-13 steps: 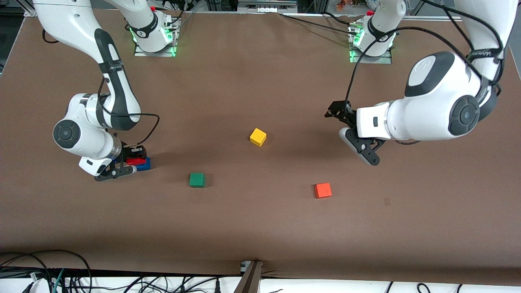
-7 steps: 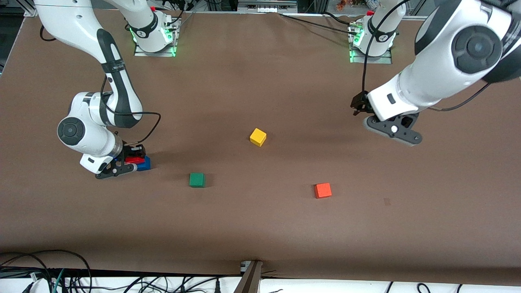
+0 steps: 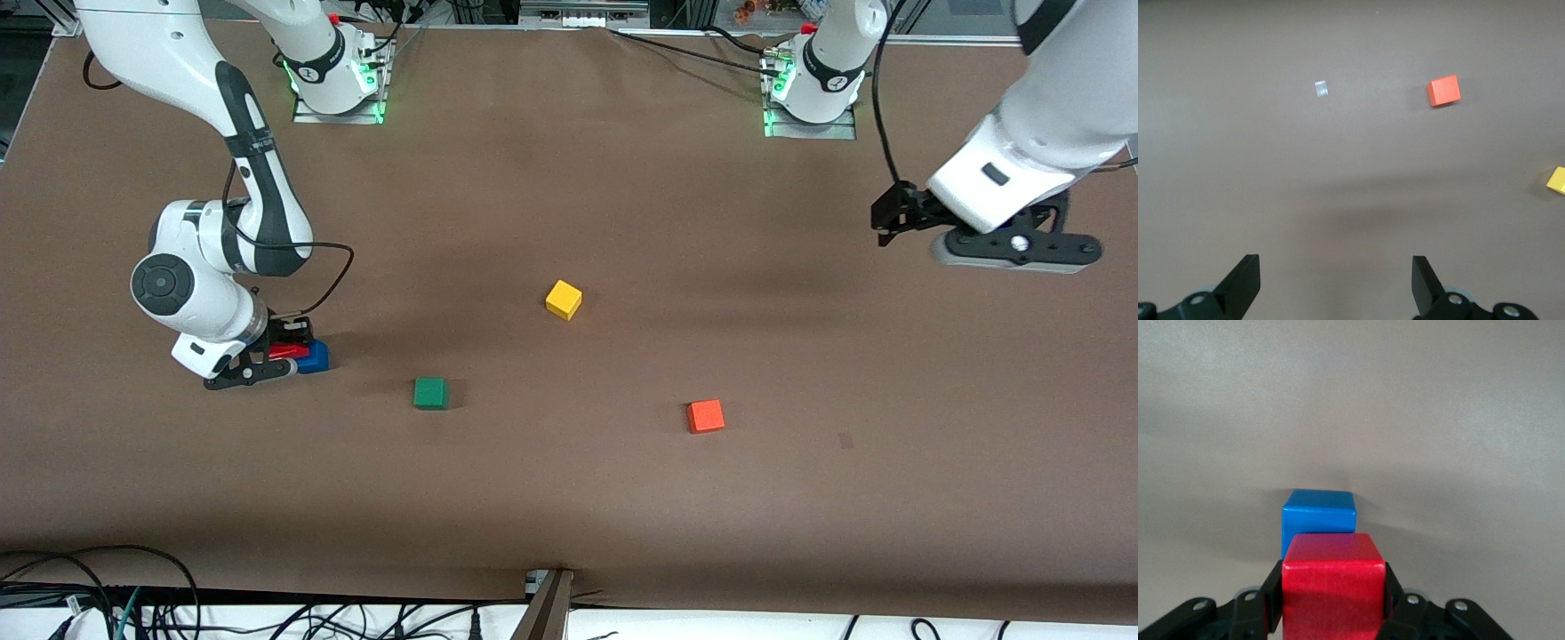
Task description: Pass red block to right arm, stack on blue
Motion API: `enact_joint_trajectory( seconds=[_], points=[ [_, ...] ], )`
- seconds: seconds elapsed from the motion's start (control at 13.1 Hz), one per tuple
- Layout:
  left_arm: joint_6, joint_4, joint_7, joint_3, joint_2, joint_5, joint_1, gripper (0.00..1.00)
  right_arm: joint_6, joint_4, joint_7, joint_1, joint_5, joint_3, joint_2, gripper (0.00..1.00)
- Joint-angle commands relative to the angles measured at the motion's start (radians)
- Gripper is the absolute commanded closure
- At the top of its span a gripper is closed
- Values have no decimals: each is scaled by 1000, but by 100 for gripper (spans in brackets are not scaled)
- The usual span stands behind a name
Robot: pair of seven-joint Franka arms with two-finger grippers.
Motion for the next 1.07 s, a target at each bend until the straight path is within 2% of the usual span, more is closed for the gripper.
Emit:
enact_joint_trajectory(
  seconds=[0.0,0.15,0.46,0.76,0.99],
  points=[
    [85,-170,0,80,-111,-53,-23,0,16,-33,46,24,-23,-2,-32,100],
    [147,-248,-5,101,-140,-52,-23,0,16,-35,60,33,-23,-2,-32,100],
    [147,-242,-3,101,-128,-49,-6,0,20,-36,61,33,-23,-2,-27,100],
    [202,-245,-9,101,-130,-53,30,0,35,-36,61,33,-25,-4,-21,100],
    [177,-252,-12,103,-139,-58,44,0,39,-36,61,33,-25,-4,-17,100]
  ],
)
